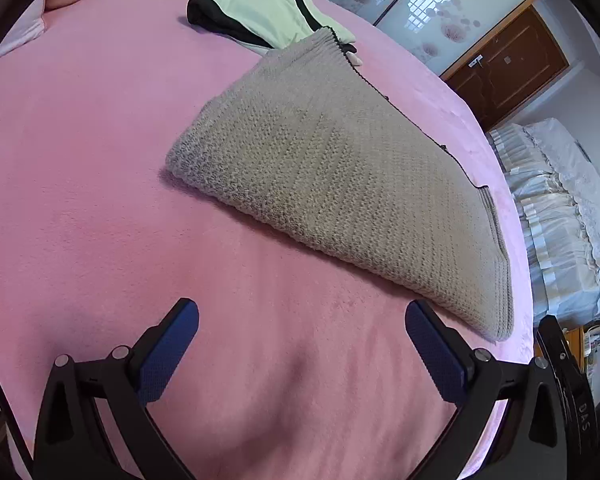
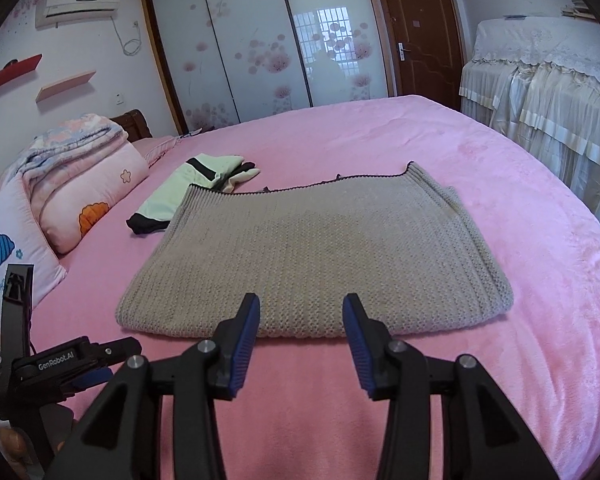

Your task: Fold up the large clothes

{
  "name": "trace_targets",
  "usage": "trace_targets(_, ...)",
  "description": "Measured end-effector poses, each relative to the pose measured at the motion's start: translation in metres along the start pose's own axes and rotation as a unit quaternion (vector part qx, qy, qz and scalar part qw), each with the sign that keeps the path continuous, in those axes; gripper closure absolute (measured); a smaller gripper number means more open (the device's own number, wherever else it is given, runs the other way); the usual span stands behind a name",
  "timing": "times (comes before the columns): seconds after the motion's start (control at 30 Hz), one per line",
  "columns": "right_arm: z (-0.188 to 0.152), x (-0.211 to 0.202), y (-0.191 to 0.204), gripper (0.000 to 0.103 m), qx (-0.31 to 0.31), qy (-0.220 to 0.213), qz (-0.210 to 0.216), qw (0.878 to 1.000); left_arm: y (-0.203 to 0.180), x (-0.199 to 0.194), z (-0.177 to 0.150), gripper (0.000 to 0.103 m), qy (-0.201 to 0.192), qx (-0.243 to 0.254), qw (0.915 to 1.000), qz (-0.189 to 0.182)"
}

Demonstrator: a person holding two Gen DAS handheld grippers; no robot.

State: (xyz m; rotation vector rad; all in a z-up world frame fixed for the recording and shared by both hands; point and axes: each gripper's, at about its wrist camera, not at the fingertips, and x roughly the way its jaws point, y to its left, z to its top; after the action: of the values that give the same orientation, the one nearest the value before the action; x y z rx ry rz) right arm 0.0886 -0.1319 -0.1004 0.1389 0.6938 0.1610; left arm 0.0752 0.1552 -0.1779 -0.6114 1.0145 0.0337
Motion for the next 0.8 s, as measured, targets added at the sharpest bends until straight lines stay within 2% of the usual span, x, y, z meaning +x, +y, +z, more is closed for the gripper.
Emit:
trace_targets(0.13, -0.003, 0.01, 0.004, 0.06, -0.004, 0.01, 0.002, 1.0, 0.007, 0.022, 0.003, 0.0, -0.006, -0.006, 0.9996, -0.025)
trace_targets(0.3, -0.003, 0.022, 0.008, 0.06, -0.012, 0.017, 0.001, 1.0, 0.017, 0.055, 0.021, 0.0, -0.026, -0.037, 0.9972, -0.06)
trace_targets(0.43, -0.002, 0.033, 0.009, 0.06, -0.016, 0.022, -0.002, 1.0, 0.012, 0.073, 0.039, 0.0, -0.061, -0.032, 0.9958, -0.061)
trace_targets(0.6, 0.007, 0.053, 0.011, 0.06, -0.028, 0.02, -0.007, 0.999, 0.004, 0.094, 0.066, 0.001, -0.082, -0.039, 0.9944, -0.054)
trace_targets(0.67, 0.016, 0.067, 0.013, 0.06, -0.038, 0.018, -0.006, 0.999, 0.0, 0.097, 0.075, 0.009, -0.093, -0.046, 0.9934, -0.05)
trace_targets(0.7, 0.023, 0.077, 0.016, 0.06, -0.048, 0.019, -0.01, 0.999, -0.004, 0.097, 0.08, 0.019, -0.098, -0.047, 0.993, -0.045)
trace_targets(0.73, 0.028, 0.087, 0.018, 0.062, -0.057, 0.018, -0.013, 0.998, -0.006, 0.097, 0.084, 0.032, -0.102, -0.049, 0.9928, -0.04)
trace_targets(0.77, 0.033, 0.094, 0.021, 0.068, -0.066, 0.016, -0.015, 0.998, -0.008, 0.096, 0.087, 0.039, -0.107, -0.051, 0.9923, -0.036)
trace_targets(0.8, 0.04, 0.107, 0.026, 0.077, -0.083, 0.015, -0.023, 0.996, -0.012, 0.094, 0.09, 0.06, -0.115, -0.051, 0.9916, -0.028)
